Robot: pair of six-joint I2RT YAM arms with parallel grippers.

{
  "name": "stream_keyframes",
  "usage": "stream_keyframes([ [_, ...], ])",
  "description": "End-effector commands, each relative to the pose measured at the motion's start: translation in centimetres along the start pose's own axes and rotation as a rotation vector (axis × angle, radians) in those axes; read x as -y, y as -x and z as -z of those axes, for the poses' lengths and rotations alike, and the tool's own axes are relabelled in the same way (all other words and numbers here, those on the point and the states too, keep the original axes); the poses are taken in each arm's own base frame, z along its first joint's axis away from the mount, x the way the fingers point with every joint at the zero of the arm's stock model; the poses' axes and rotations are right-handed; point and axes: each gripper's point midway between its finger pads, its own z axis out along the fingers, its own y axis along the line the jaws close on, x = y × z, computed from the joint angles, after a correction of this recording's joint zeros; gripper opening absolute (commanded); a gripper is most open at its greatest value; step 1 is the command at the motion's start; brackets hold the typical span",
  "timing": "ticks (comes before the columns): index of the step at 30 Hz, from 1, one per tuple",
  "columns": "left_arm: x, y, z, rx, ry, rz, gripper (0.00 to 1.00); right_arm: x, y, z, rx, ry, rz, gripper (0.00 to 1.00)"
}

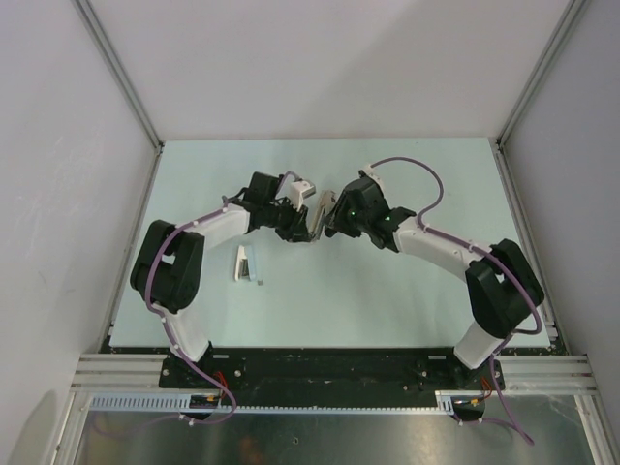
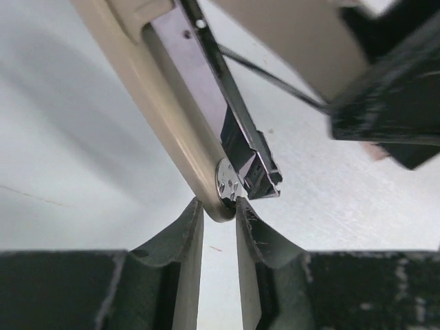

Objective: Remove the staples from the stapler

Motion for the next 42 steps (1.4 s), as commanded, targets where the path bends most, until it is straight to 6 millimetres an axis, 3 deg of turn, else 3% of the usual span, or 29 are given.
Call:
stream_keyframes([
  [1,-3.1,5.7,1.2,0.094,0.179,-0.25,0.0,-4.2,1.3,4.0,0.036,0.238,0.04,0.0],
  [6,-5.4,6.8,2.2,0.075,0.299,-0.372,0.0,-2.8,1.0,5.7,0.042,0.293,0.09,0.0],
  [14,-7.3,7.3,2.9,-0.012,0.445,-0.596,0.0,-1.6,0.1,8.0,0.06,0.369,0.304,0.0],
  [20,-8.1,7.5,3.6,-0.066,0.539,-0.763,0.0,1.0,0.6,8.4,0.08,0.291,0.374,0.0],
  [26,-8.9,8.2,4.3,-0.087,0.675,-0.951,0.0,3.4,-0.4,8.4,0.044,0.219,0.412,0.0],
  [36,-8.3,7.6,3.7,-0.143,0.776,-1.226,0.0,5.3,-1.3,8.8,0.034,0.178,0.401,0.0],
  [42,-7.1,8.9,3.5,-0.087,0.789,-1.22,0.0,5.1,-1.0,8.7,0.045,0.184,0.393,0.0],
])
